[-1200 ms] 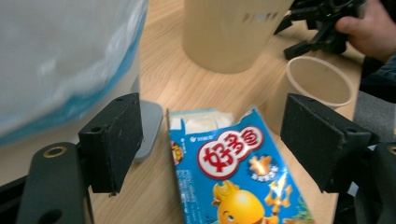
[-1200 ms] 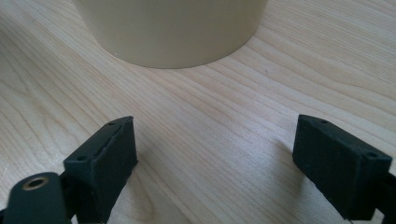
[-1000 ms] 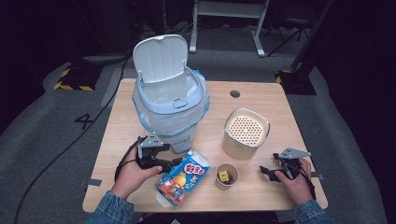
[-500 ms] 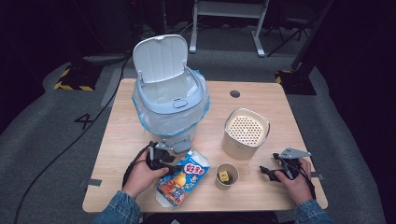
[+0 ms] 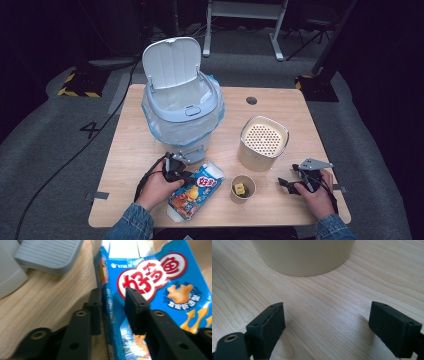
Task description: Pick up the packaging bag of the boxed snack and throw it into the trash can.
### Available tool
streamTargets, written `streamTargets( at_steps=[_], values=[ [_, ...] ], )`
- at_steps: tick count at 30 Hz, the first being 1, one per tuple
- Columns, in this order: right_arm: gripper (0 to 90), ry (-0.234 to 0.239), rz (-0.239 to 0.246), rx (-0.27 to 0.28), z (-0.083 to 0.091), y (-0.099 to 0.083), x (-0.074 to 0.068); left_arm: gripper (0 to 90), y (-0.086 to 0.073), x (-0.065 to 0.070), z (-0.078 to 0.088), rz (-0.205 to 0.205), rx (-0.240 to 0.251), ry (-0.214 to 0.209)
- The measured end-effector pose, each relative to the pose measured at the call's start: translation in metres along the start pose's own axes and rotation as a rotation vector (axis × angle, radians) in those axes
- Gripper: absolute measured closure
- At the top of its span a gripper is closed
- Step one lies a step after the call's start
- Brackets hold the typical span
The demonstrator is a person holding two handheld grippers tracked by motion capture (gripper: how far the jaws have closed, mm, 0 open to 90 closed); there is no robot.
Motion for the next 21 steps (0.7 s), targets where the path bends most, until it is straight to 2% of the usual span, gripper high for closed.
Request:
streamTargets(
  at_steps=[1,3,4,9,10,11,12,13,15,16,17,18,21],
  values=[
    [13.8,0.000,0.000,0.000,0.000,0.000,0.000,81.1,0.001,-0.003,0.003,0.018,0.006,0.001],
    [13.8,0.000,0.000,0.000,0.000,0.000,0.000,84.3,0.001,-0.004,0.005,0.029,0.016,-0.004],
    [13.8,0.000,0.000,0.000,0.000,0.000,0.000,85.6,0.002,-0.003,0.007,0.032,0.025,-0.021],
    [13.8,0.000,0.000,0.000,0.000,0.000,0.000,87.1,0.007,0.000,0.023,0.049,0.107,-0.073],
    [13.8,0.000,0.000,0.000,0.000,0.000,0.000,87.2,0.007,0.000,0.023,0.049,0.107,-0.073],
    [13.8,0.000,0.000,0.000,0.000,0.000,0.000,87.2,0.009,0.001,0.031,0.052,0.144,-0.084],
    [13.8,0.000,0.000,0.000,0.000,0.000,0.000,87.3,0.009,0.001,0.031,0.052,0.144,-0.084],
    [13.8,0.000,0.000,0.000,0.000,0.000,0.000,87.3,0.011,0.001,0.040,0.056,0.183,-0.089],
    [13.8,0.000,0.000,0.000,0.000,0.000,0.000,87.4,0.011,0.001,0.043,0.053,0.193,-0.087],
    [13.8,0.000,0.000,0.000,0.000,0.000,0.000,87.4,0.014,0.002,0.052,0.054,0.234,-0.087],
    [13.8,0.000,0.000,0.000,0.000,0.000,0.000,87.4,0.014,0.002,0.052,0.054,0.234,-0.087],
    [13.8,0.000,0.000,0.000,0.000,0.000,0.000,87.4,0.018,0.002,0.061,0.048,0.282,-0.077],
    [13.8,0.000,0.000,0.000,0.000,0.000,0.000,87.5,0.023,0.001,0.073,0.039,0.341,-0.064]
  ],
)
Point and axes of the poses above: each handheld gripper's, and its own axes: z roughly backward along the jaws, y roughly out of its top, x roughly to its right, the point moved 8 cm from there along -z, roughly forward along the jaws, and after that the axes turned 5 degrees about y, right-handed, at the moved point
